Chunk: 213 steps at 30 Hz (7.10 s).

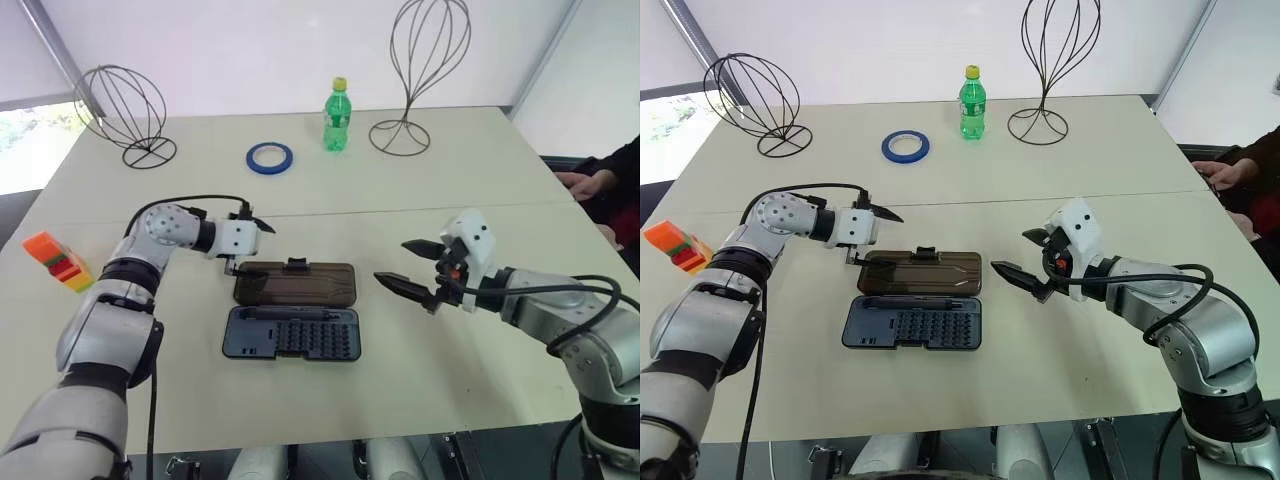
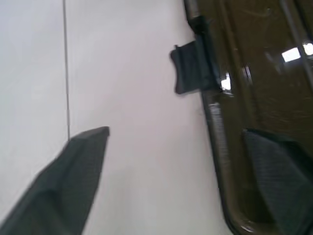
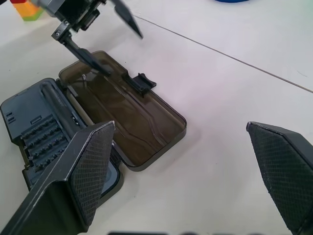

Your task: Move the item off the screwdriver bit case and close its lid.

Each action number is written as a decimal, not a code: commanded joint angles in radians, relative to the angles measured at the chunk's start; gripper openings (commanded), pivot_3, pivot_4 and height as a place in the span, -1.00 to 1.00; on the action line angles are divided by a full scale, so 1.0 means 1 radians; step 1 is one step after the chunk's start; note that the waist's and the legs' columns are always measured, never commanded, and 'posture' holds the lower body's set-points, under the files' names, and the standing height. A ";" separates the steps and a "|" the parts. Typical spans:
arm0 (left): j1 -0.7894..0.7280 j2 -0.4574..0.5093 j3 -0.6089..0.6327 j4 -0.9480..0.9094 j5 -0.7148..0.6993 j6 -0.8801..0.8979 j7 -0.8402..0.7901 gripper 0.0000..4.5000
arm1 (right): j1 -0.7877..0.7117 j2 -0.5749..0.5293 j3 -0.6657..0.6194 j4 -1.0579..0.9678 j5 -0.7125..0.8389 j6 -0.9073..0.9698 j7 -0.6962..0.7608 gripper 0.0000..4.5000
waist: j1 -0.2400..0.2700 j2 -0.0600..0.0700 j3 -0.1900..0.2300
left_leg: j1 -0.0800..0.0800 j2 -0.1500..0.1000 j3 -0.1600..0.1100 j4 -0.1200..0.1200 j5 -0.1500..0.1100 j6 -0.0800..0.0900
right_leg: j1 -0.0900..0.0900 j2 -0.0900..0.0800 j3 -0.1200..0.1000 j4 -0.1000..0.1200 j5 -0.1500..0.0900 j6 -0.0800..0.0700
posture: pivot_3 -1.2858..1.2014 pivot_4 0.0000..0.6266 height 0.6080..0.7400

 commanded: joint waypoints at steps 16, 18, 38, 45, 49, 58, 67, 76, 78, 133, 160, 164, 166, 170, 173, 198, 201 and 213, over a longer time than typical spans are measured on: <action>0.906 0.252 0.522 -1.576 -0.716 1.347 0.045 0.16 | -0.182 0.066 0.118 0.248 -0.155 -0.192 0.052 1.00 | -0.034 0.002 0.002 | 0.001 0.002 0.000 -0.001 0.000 -0.001 | -0.001 -0.002 0.003 0.000 0.000 0.000 | 0.03 -0.52 1.00; 1.002 0.249 0.521 -1.686 -0.713 1.331 0.079 -0.27 | -0.220 0.082 0.145 0.304 -0.193 -0.226 0.062 1.00 | -0.023 0.003 0.001 | 0.001 0.002 0.000 -0.001 0.000 -0.001 | -0.001 -0.002 0.003 0.000 0.000 0.000 | 0.03 -0.52 1.00; 1.240 0.254 0.262 -1.493 -0.375 0.873 0.212 -0.98 | -0.451 0.225 0.364 0.666 -0.438 -0.351 0.202 1.00 | -0.015 0.008 -0.001 | 0.002 0.001 0.000 -0.002 0.000 -0.002 | 0.000 -0.002 0.002 -0.001 0.000 -0.001 | 0.03 -0.52 1.00; 1.269 0.232 0.246 -1.485 -0.375 0.842 0.262 -0.98 | -0.467 0.233 0.475 0.765 -0.541 -0.386 0.287 1.00 | -0.018 0.017 -0.006 | 0.003 0.000 0.000 -0.002 0.000 -0.002 | 0.001 -0.002 0.002 -0.001 0.000 -0.001 | 0.03 -0.52 1.00; 1.264 0.218 0.234 -1.473 -0.368 0.840 0.299 -0.98 | -0.495 0.271 0.504 0.882 -0.585 -0.425 0.318 1.00 | -0.020 0.019 -0.008 | 0.005 0.000 0.000 -0.002 0.000 -0.002 | 0.002 -0.001 0.002 0.000 0.000 -0.001 | 0.03 -0.52 1.00; 1.278 0.226 0.253 -1.505 -0.389 0.890 0.359 -1.00 | -0.547 0.330 0.566 1.125 -0.689 -0.585 0.409 -0.78 | -0.024 0.021 -0.013 | 0.022 0.001 0.000 -0.006 0.000 -0.002 | 0.017 0.000 0.002 -0.001 -0.002 -0.003 | 0.03 -0.52 1.00; 1.315 0.207 0.260 -1.497 -0.402 0.886 0.386 -1.00 | -0.610 0.376 0.576 1.335 -0.800 -0.818 0.383 -0.97 | -0.047 0.023 -0.024 | 0.035 0.003 0.000 -0.011 0.000 -0.002 | 0.028 0.002 0.002 -0.001 -0.005 -0.006 | 0.03 -0.52 1.00; 1.307 0.135 0.288 -1.558 -0.492 0.967 0.442 -1.00 | -0.586 0.272 0.516 1.014 -0.915 -1.082 0.268 -0.97 | -0.040 0.026 -0.022 | 0.037 0.003 -0.002 -0.015 0.001 -0.003 | 0.029 0.001 0.002 0.000 -0.011 -0.003 | 0.03 -0.52 1.00; 1.286 0.113 0.299 -1.566 -0.523 1.000 0.462 -1.00 | -0.527 0.241 0.523 0.896 -0.933 -1.084 0.279 -0.97 | -0.032 0.025 -0.022 | 0.034 0.002 -0.002 -0.015 0.001 -0.003 | 0.025 0.001 0.002 0.000 -0.008 -0.005 | 0.03 -0.52 1.00; 0.924 0.391 0.224 -1.495 -0.865 1.411 -0.132 -1.00 | -0.527 0.188 -0.064 0.201 -0.095 0.098 0.311 0.73 | -0.033 0.012 -0.006 | 0.000 0.001 -0.002 -0.019 0.002 -0.006 | -0.009 -0.004 0.002 -0.003 -0.005 -0.006 | 0.03 -0.52 1.00; 0.275 -0.008 -0.014 -0.645 -0.428 0.943 -0.032 -1.00 | -0.124 0.407 0.451 -0.202 -0.084 0.336 -0.083 -0.99 | -0.013 0.011 -0.002 | -0.002 -0.001 -0.005 -0.005 0.002 -0.004 | -0.003 -0.002 -0.003 -0.001 -0.004 -0.005 | 0.03 -0.52 1.00; 0.216 -0.055 -0.051 -0.543 -0.370 0.864 -0.104 -1.00 | -0.089 0.382 0.472 -0.249 -0.095 0.372 -0.129 -0.99 | -0.016 0.011 -0.002 | -0.001 -0.001 -0.005 -0.005 0.002 -0.004 | -0.003 -0.002 -0.002 0.000 -0.004 -0.004 | 0.03 -0.52 1.00; 0.198 -0.065 -0.056 -0.517 -0.350 0.845 -0.131 -1.00 | -0.076 0.362 0.502 -0.257 -0.111 0.367 -0.148 -0.99 | -0.020 0.011 -0.002 | -0.001 0.000 -0.005 -0.005 0.002 -0.004 | -0.003 -0.001 -0.002 0.000 -0.004 -0.004 | 0.03 -0.52 1.00; 0.180 -0.069 -0.061 -0.489 -0.326 0.834 -0.174 -1.00 | -0.060 0.327 0.574 -0.246 -0.154 0.340 -0.185 -0.99 | -0.019 0.011 -0.002 | -0.001 0.000 -0.005 -0.005 0.002 -0.004 | -0.003 -0.001 -0.003 0.000 -0.004 -0.004 | 0.03 -0.52 1.00; 0.172 -0.068 -0.054 -0.477 -0.320 0.842 -0.191 -1.00 | -0.056 0.299 0.635 -0.213 -0.207 0.317 -0.217 -0.99 | -0.018 0.011 -0.002 | -0.001 0.000 -0.005 -0.005 0.002 -0.004 | -0.003 -0.001 -0.003 0.000 -0.004 -0.004 | 0.03 -0.52 1.00; 0.297 -0.034 -0.214 -0.636 -0.249 0.824 -0.357 -1.00 | -0.151 0.509 0.527 -0.045 -0.420 0.486 -0.517 -0.99 | -0.029 0.007 -0.007 | 0.003 0.003 -0.005 -0.003 0.002 -0.004 | -0.001 0.003 -0.002 0.003 -0.004 -0.004 | 0.03 -0.52 1.00; 0.306 -0.047 -0.212 -0.601 -0.211 0.785 -0.345 -1.00 | -0.173 0.518 0.515 -0.029 -0.437 0.478 -0.547 -0.99 | -0.029 0.008 -0.008 | 0.005 0.003 -0.005 -0.004 0.002 -0.004 | 0.001 0.003 -0.002 0.004 -0.004 -0.004 | 0.03 -0.52 1.00; 0.149 -0.187 0.014 -0.277 -0.202 0.588 -0.027 -1.00 | -0.106 0.420 0.445 -0.289 -0.185 0.643 -0.321 -0.99 | 0.013 0.008 -0.010 | 0.015 -0.001 -0.010 -0.001 0.002 -0.004 | 0.017 -0.001 -0.006 0.000 -0.005 -0.001 | 0.03 -0.52 1.00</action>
